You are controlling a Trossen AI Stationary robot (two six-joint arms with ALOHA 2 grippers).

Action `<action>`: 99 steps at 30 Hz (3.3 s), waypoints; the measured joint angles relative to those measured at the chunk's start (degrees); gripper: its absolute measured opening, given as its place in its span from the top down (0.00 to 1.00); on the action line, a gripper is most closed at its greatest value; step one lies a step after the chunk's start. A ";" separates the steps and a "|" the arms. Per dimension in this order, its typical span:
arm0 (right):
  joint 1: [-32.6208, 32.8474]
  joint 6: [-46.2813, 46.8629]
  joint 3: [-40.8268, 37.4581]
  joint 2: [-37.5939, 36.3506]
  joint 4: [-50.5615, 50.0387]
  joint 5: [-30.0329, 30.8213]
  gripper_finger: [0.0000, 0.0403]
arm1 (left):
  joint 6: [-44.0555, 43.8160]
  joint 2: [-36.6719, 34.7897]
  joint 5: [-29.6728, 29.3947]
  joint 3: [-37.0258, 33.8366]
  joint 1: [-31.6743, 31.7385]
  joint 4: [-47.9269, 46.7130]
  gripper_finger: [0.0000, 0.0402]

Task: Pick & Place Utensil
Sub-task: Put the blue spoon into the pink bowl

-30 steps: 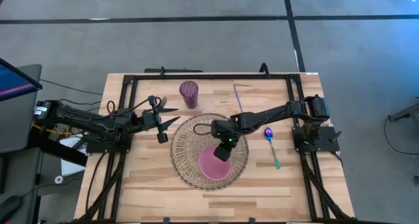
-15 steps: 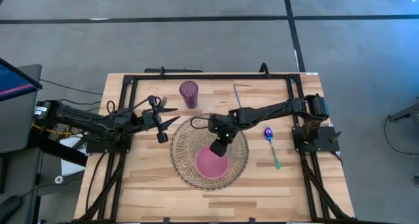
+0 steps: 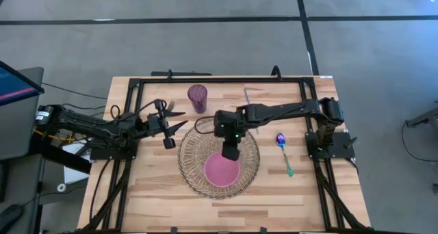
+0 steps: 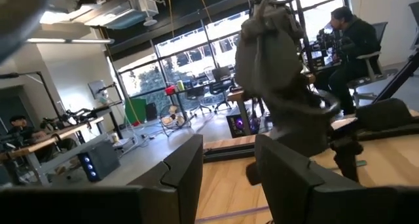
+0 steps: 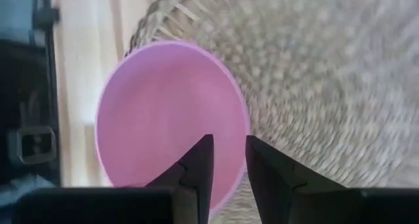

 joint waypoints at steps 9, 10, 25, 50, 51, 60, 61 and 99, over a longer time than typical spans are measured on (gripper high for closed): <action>0.42 -5.42 2.11 -0.49 -13.37 5.15 0.79 | -4.32 0.00 -0.02 0.00 0.00 -0.30 0.65; 0.42 -5.41 2.11 -0.75 -15.02 7.09 0.79 | -4.86 0.00 -0.01 0.00 0.00 -0.41 0.65; 2.60 4.67 -7.44 -15.03 -18.22 21.81 0.79 | -5.21 -1.77 0.00 0.02 -4.58 -3.92 0.65; 18.30 67.98 -48.62 -33.02 -9.52 24.95 0.79 | -5.07 -2.60 -1.53 0.00 -6.82 -4.15 0.65; 18.38 68.37 -48.61 -32.99 -9.49 25.07 0.79 | -5.07 -2.60 -1.53 0.00 -6.82 -4.15 0.65; 18.59 68.52 -48.60 -27.78 -8.10 26.73 0.79 | -5.07 -2.60 -1.53 0.00 -6.82 -4.15 0.65; 18.60 68.52 -48.60 -26.81 -8.08 26.61 0.79 | -5.07 -2.60 -1.53 0.00 -6.82 -4.15 0.65; 18.60 60.51 -45.06 -20.55 -5.85 19.08 0.94 | -5.05 -2.58 -1.51 0.00 -6.82 -3.65 0.65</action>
